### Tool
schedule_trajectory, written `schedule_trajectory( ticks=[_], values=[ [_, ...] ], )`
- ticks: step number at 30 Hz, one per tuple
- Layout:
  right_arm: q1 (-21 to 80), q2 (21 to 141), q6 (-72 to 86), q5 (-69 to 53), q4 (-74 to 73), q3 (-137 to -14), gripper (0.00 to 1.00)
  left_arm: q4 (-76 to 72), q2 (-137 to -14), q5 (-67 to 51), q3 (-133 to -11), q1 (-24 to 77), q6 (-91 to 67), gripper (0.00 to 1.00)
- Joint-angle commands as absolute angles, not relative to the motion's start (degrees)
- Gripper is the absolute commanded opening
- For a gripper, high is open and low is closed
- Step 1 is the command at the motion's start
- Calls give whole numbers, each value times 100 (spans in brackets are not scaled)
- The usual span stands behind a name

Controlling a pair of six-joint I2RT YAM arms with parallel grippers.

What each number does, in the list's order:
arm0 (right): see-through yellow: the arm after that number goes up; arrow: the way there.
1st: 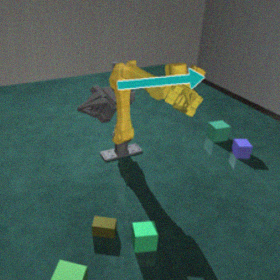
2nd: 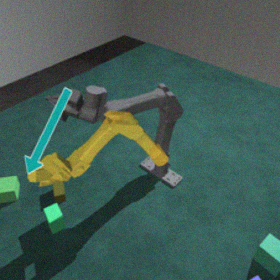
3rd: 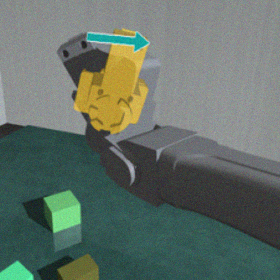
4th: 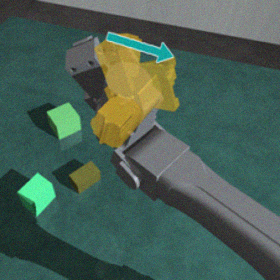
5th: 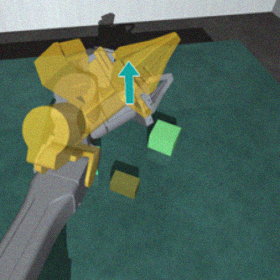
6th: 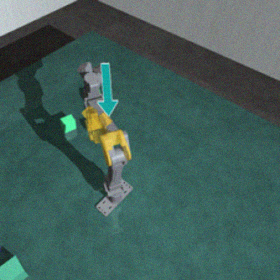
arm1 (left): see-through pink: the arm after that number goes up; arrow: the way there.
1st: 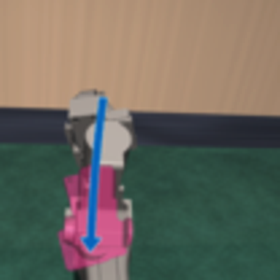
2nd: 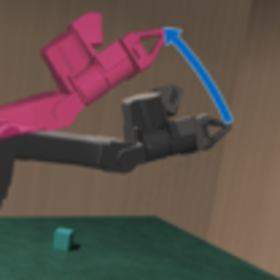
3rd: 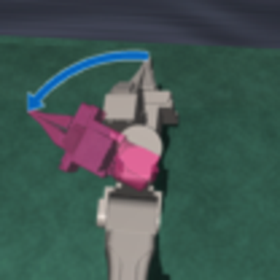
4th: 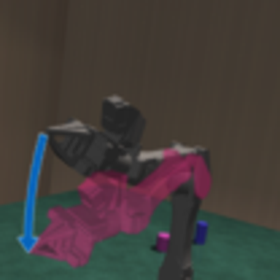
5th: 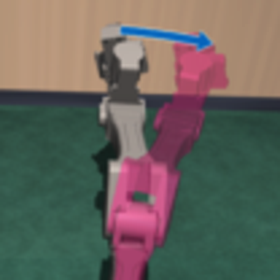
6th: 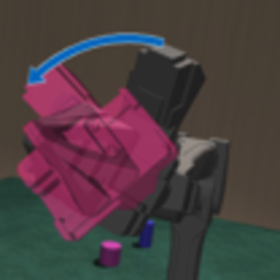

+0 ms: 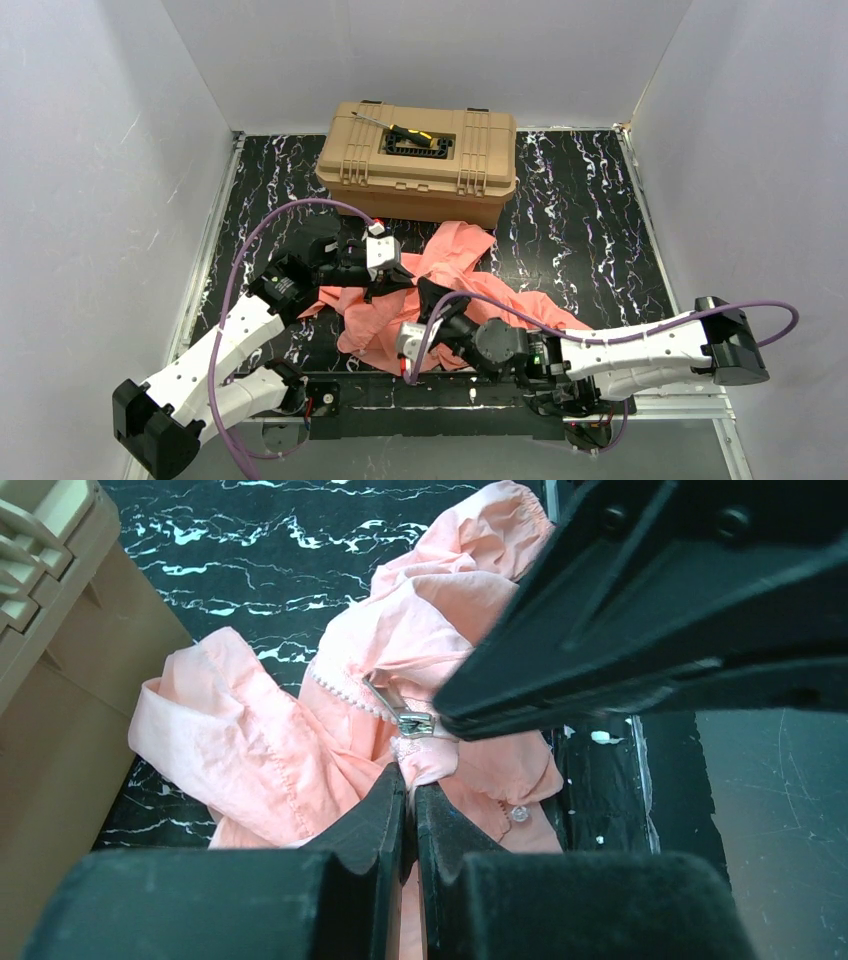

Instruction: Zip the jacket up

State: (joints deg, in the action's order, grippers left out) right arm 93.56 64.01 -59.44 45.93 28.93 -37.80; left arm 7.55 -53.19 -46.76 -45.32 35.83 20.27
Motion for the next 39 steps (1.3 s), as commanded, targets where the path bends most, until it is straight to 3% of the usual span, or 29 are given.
schedule_trajectory(
  ticks=[1, 7, 18, 28, 38, 39],
  values=[
    [8815, 6102, -4570, 4039, 2270, -4506, 1, 835, -5160, -4946, -4535, 3560, 2266, 0],
    [7768, 5917, -2776, 2749, 1218, -5076, 1, 836, -5082, -4987, -4518, 3565, 2412, 0],
    [6634, 5978, -1309, 1256, 383, -5534, 1, 904, -4995, -5018, -4546, 3577, 2641, 0],
    [4931, 6821, 423, -1052, -505, -6481, 1, 903, -4892, -4647, -4676, 3724, 3483, 0],
    [4533, 7298, 1127, -2017, -680, -6725, 1, 969, -4728, -4056, -4753, 4104, 3870, 0],
    [4434, 7225, 1194, -2149, -653, -6652, 8, 993, -4722, -4063, -4748, 4104, 3882, 0]
  ],
)
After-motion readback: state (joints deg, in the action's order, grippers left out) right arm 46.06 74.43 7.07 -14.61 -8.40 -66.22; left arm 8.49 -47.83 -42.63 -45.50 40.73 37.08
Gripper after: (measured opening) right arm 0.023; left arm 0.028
